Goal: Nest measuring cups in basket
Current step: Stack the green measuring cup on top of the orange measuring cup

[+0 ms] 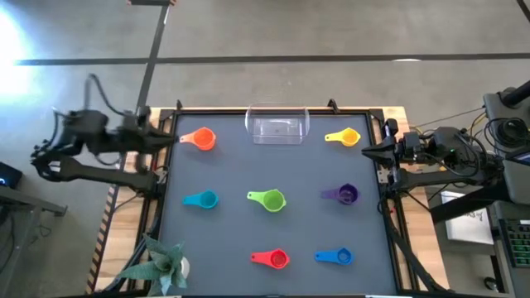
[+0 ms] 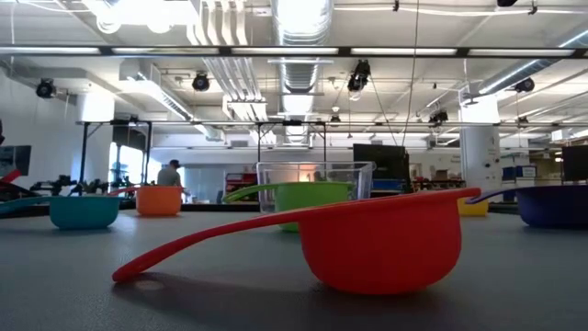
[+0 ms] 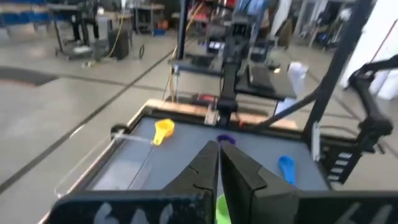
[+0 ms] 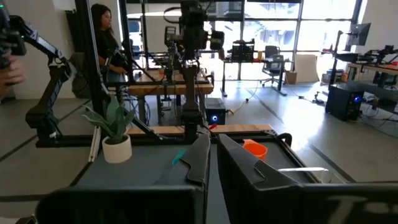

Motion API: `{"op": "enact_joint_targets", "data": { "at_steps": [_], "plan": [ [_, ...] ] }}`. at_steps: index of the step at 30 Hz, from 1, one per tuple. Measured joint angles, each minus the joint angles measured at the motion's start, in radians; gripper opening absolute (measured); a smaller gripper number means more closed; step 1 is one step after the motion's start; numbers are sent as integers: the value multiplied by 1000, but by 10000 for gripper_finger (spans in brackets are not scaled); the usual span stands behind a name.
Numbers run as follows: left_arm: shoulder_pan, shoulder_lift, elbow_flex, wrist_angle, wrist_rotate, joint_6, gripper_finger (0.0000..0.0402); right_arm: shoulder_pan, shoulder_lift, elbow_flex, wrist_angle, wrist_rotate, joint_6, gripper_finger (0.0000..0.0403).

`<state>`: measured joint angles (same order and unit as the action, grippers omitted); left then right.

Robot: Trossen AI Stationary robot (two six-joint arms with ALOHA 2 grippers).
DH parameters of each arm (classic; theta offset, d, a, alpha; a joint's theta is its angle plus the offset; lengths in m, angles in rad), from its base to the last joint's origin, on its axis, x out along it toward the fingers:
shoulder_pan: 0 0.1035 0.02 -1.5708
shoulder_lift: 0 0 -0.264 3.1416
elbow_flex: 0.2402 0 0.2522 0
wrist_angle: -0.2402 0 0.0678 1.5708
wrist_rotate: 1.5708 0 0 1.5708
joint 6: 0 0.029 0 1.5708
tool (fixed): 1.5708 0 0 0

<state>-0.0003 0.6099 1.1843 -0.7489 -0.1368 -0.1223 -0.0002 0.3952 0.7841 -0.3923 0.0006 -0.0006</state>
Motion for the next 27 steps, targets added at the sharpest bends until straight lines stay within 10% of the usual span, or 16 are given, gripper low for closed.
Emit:
{"op": "enact_joint_targets", "data": {
  "at_steps": [19,27],
  "plan": [
    [0,278,-184,116,-3,60,2,0,0,0,0,0,0,22],
    [0,492,-191,109,-8,90,78,0,0,0,0,0,0,22]
  ]
}}
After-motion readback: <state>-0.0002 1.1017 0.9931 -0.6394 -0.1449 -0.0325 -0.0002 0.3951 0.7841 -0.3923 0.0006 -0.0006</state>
